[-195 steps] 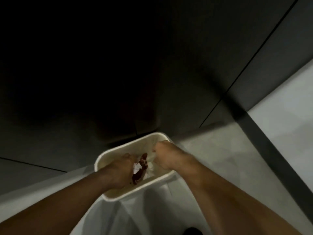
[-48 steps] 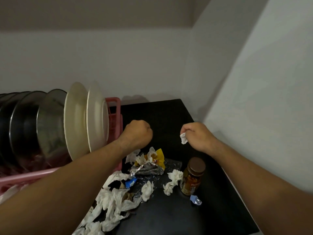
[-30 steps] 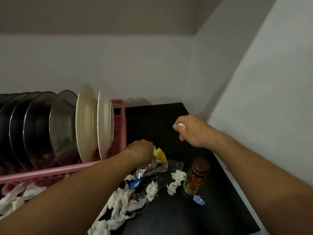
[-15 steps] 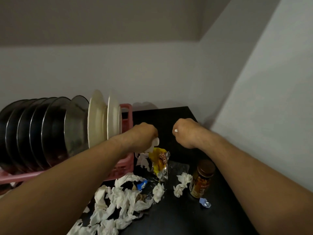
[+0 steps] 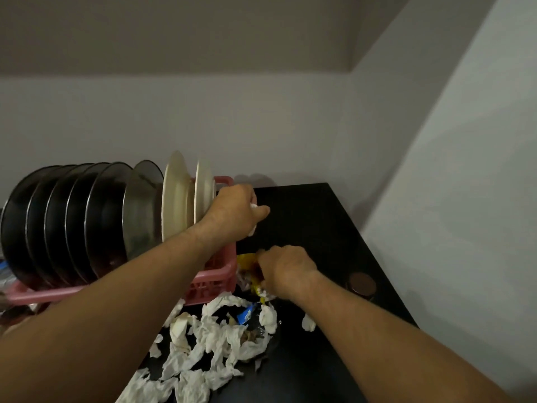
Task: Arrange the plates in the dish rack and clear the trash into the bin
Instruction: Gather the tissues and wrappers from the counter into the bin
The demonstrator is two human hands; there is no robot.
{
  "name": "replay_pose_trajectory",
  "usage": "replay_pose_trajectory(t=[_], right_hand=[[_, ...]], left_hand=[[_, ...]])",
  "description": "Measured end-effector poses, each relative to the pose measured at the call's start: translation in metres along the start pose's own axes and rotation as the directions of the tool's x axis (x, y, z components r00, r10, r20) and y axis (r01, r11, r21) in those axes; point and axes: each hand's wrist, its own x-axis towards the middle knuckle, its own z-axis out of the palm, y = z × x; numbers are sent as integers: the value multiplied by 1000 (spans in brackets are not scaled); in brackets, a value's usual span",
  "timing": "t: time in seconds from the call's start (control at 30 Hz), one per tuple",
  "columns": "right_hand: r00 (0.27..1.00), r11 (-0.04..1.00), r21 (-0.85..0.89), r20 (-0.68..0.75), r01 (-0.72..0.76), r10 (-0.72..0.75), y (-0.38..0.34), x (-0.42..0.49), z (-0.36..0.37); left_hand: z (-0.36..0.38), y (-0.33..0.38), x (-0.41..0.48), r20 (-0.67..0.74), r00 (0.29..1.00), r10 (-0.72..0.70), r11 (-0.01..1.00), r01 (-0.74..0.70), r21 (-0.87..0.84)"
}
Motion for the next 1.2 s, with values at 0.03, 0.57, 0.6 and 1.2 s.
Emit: replay_pose_trajectory(t=[0.03, 0.57, 0.6, 1.2], right_hand=[[999, 999, -8, 22, -38, 38, 4, 2, 0], [933, 937, -13, -96, -350, 347, 37, -9, -27], [928, 932, 1, -94, -361, 360, 40, -10, -30], [939, 941, 66, -74, -331, 335, 59, -21, -35]], left_hand=[[1, -2, 0, 7, 1000, 5, 1000, -5, -3], [33, -14, -16, 389, 911, 136, 820, -324, 472], [40, -15, -17, 414, 898, 147, 766, -368, 527], [112, -21, -10, 573, 817, -63, 351, -520, 779]])
